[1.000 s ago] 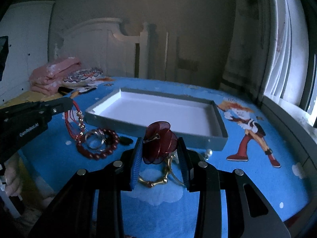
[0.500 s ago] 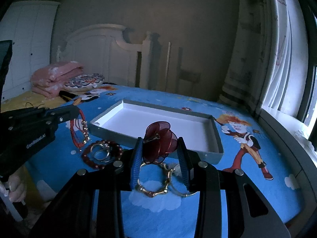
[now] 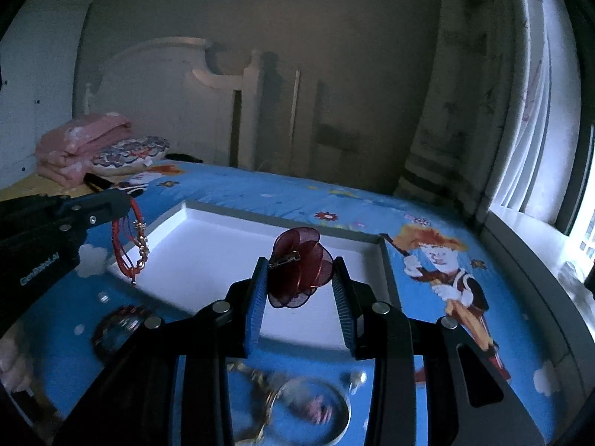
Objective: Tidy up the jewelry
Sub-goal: 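Place the pendant in the tray with the right tool while the left drops the bracelet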
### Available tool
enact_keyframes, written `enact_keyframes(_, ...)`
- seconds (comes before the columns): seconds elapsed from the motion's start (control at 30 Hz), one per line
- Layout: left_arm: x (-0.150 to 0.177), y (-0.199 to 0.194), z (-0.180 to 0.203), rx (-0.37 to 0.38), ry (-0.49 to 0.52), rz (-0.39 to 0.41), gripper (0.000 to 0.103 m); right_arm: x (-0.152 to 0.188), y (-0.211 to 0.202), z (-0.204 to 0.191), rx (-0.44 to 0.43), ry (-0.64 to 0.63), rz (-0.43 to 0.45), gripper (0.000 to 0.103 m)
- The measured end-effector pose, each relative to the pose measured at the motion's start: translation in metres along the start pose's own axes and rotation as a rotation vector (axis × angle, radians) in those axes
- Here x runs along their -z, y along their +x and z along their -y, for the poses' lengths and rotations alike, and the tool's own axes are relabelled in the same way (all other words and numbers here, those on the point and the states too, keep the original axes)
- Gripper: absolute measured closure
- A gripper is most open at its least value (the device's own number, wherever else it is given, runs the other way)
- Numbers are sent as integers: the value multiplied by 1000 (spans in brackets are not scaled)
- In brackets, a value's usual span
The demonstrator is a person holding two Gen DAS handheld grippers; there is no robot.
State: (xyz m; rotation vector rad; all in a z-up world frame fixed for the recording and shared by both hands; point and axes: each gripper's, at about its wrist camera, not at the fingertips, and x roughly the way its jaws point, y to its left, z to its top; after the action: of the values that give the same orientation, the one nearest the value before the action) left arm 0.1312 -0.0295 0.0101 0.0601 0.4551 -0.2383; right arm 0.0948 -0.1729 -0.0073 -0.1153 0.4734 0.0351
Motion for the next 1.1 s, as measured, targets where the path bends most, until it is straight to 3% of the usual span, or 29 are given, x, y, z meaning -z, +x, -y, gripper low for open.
enact_keyframes(0.43, -36, 85, -2, -50, -2, -80, 99, -26, 77, 20, 26, 41, -108, 68)
enact_keyframes(0.77, -32, 123, -4, -81, 30, -169, 99, -29, 115, 30, 64, 42, -188, 68)
enact_keyframes(0.83, -31, 127, -5, -91, 23, -180, 98, -29, 117, 31, 68, 49, -203, 63)
enact_keyframes(0.93, -31, 125, -8, -111, 12, -170, 82, -29, 114, 32, 66, 54, -191, 43)
enact_keyframes(0.97, -30, 123, -9, -112, 13, -165, 76, -30, 110, 32, 68, 55, -181, 43)
enact_keyframes(1.1, -31, 112, -8, -126, 32, -141, 72, -30, 105, 33, 71, 46, -168, 43)
